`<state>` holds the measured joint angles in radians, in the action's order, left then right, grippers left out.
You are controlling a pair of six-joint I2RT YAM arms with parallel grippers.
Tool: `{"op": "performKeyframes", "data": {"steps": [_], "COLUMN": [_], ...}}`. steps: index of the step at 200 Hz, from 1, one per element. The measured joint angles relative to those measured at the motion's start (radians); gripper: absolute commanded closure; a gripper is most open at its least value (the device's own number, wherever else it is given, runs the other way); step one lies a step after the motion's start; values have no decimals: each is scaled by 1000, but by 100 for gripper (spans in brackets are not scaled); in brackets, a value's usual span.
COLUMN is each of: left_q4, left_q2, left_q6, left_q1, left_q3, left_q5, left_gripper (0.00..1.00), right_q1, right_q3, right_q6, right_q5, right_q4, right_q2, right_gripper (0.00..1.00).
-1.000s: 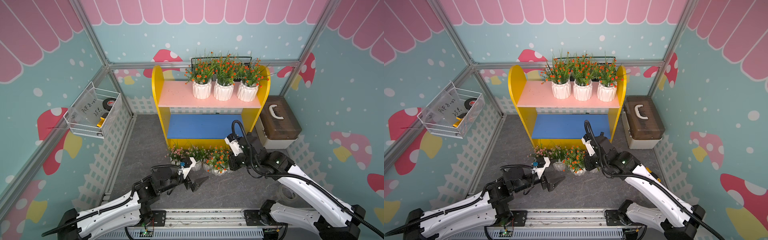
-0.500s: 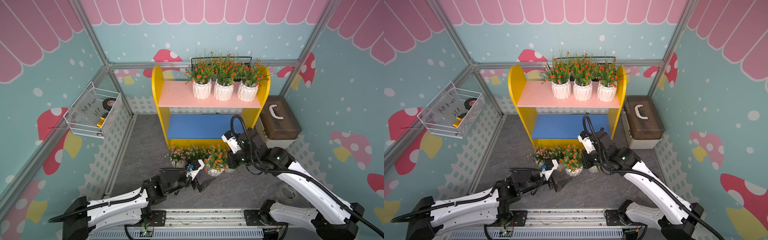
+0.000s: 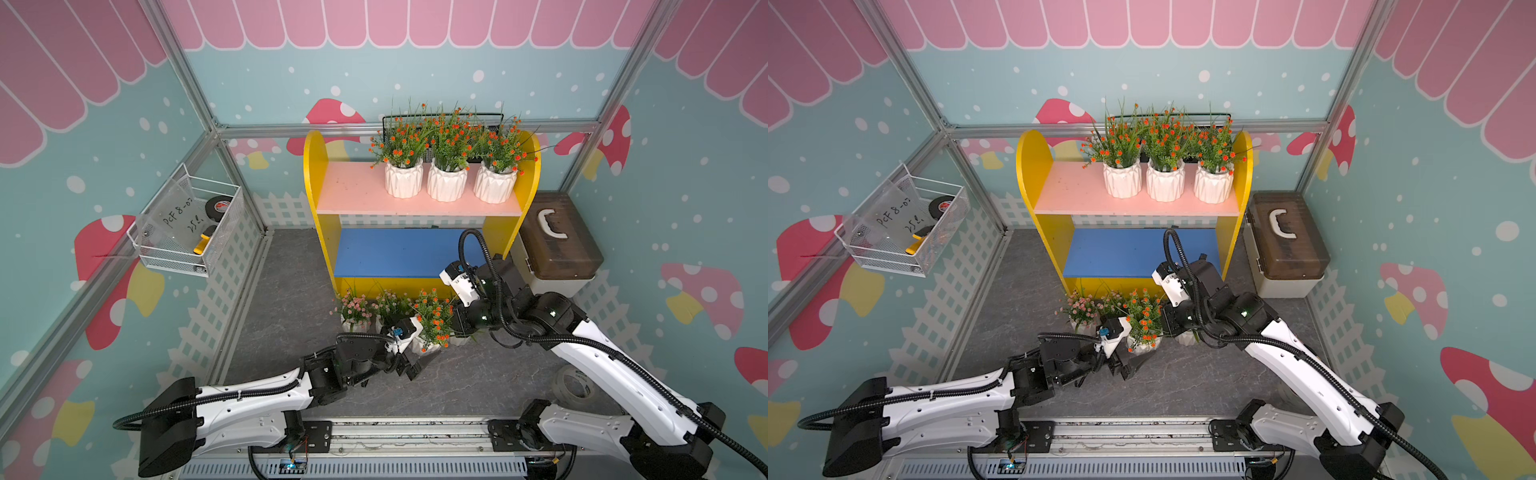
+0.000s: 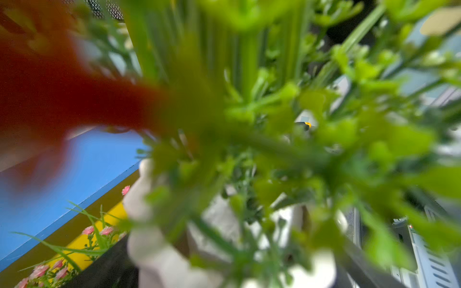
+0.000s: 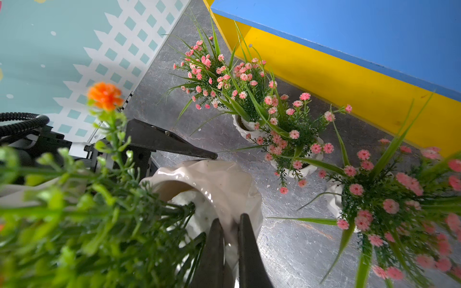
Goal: Place the baby's breath potted plants on the rack by color
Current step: Pick up the baby's breath potted plant from the center of the board.
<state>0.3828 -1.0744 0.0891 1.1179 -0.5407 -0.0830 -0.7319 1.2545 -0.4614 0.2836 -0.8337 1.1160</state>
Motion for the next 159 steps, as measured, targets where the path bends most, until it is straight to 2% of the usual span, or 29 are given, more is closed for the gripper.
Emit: {"op": "performKeyframes", "data": {"steps": [30,68,92,159], "left_q4": [9,2,-3,-26], "left_q2": [-6,-13,-14,17], "left_q6": [5,11,13,8], "left_q1": [3,3,3,4], "left_q3": [-3,-14,-17,-17], "left_q5": [-14,-24,-30,-63], "left_gripper": [3,15,22,26], "right_q1": [0,6,10,26], "right_q3": [0,0,0,-11], "right_q6": [-4,-10,-10,-18], "right_q5": [13,23,26,54], "right_q4": [10,18,22,74], "right_q2": [1,1,1,-5], "right_gripper": [100,99,95,83]}}
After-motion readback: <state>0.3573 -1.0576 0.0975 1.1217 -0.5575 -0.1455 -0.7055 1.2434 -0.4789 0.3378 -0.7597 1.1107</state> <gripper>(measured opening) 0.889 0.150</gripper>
